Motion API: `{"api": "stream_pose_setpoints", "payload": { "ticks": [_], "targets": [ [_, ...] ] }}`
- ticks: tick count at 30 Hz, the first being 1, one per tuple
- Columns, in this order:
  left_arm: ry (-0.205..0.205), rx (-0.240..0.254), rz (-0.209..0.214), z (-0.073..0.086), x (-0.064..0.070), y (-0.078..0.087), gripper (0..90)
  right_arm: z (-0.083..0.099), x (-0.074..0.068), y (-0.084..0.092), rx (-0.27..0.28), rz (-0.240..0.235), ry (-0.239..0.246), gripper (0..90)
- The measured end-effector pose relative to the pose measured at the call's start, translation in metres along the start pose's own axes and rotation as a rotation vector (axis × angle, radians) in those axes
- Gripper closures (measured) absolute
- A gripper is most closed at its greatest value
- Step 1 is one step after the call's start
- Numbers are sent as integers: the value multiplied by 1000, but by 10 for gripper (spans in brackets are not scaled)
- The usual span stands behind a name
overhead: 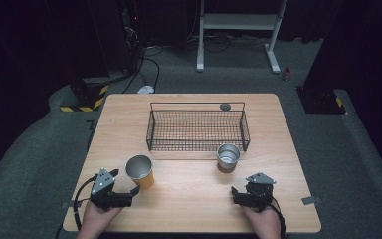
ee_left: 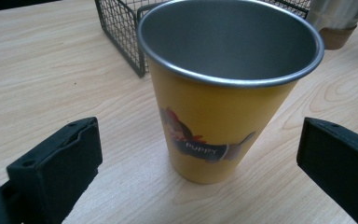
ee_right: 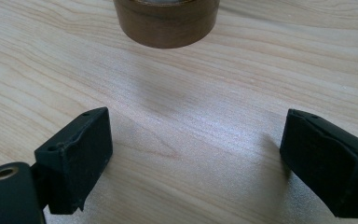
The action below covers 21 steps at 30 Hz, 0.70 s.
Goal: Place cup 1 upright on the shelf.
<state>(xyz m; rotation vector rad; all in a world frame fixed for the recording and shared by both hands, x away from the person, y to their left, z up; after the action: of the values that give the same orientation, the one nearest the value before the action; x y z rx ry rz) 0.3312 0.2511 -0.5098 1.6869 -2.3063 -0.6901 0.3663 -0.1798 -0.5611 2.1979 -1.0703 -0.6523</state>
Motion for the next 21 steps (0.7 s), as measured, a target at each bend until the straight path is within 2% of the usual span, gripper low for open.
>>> {"api": "stream_pose_setpoints", "payload": {
  "ticks": [18, 21],
  "targets": [
    [18, 24, 11, -11, 7, -4, 5, 0, 0, 0, 0, 0, 0, 92],
    [4, 24, 10, -12, 8, -8, 5, 0, 0, 0, 0, 0, 0, 92]
  ]
}}
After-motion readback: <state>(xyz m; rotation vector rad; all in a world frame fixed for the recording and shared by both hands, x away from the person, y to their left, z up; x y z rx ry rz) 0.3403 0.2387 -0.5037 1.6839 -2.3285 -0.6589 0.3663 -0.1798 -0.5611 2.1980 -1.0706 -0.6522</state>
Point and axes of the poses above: each handheld gripper's, and its own axes: y roughly backward along the jaws, z roughly out of its underside, x roughly to its right, the point moved 5 cm from there along -y, roughly forward along the jaws, and after that the axes turned 14 degrees about -z, right-handed, at the moved point
